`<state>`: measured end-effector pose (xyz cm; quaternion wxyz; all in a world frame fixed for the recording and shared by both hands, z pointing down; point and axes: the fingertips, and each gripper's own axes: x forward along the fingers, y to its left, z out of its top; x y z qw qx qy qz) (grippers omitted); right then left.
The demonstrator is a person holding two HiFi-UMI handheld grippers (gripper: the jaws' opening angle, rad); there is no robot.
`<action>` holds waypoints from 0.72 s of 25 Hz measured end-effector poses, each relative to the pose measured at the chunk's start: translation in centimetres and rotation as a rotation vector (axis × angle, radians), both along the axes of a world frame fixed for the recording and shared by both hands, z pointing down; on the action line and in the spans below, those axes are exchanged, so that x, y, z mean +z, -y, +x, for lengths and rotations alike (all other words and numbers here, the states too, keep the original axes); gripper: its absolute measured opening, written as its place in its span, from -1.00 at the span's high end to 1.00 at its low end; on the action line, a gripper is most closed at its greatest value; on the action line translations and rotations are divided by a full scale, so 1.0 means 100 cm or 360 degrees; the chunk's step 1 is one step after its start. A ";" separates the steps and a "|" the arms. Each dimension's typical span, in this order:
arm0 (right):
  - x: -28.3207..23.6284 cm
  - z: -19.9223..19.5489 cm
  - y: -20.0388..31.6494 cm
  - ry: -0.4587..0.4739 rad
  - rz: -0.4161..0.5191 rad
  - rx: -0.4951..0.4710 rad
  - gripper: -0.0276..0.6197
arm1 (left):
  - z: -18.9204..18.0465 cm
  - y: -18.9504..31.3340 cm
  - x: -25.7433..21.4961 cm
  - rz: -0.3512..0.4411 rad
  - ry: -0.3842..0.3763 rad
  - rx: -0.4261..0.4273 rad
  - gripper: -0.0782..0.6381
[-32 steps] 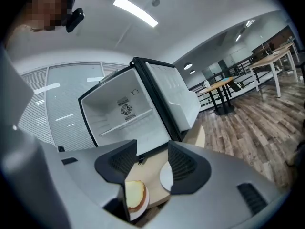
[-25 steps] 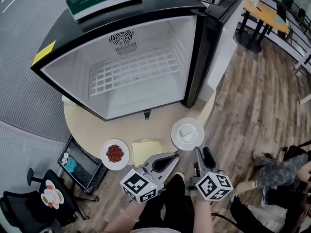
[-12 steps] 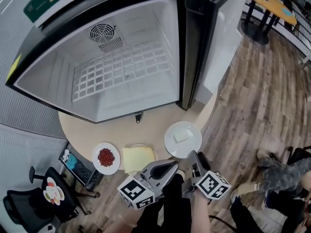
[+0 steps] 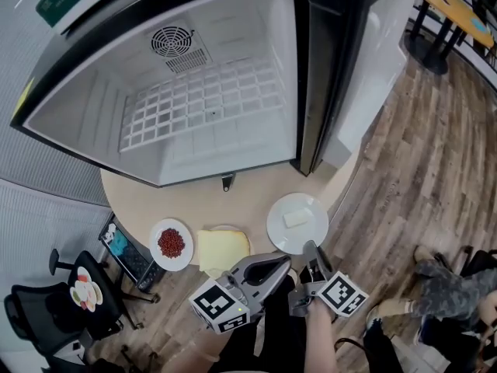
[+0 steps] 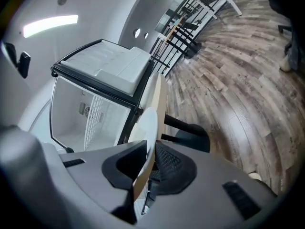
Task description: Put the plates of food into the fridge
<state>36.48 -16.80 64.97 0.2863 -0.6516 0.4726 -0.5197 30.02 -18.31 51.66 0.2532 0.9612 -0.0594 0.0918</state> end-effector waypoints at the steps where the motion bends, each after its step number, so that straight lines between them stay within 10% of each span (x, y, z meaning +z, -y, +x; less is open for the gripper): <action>1: -0.001 -0.001 0.000 0.0026 0.0014 0.0012 0.73 | 0.000 -0.001 0.000 0.0002 0.0004 -0.0002 0.77; 8: -0.007 0.001 0.005 0.0316 0.0215 0.0117 0.85 | -0.002 -0.003 -0.001 0.0015 -0.0004 -0.0034 0.77; 18: -0.023 -0.006 0.008 0.0313 0.0182 0.0153 0.85 | -0.023 0.008 -0.019 0.0037 -0.0045 -0.0017 0.77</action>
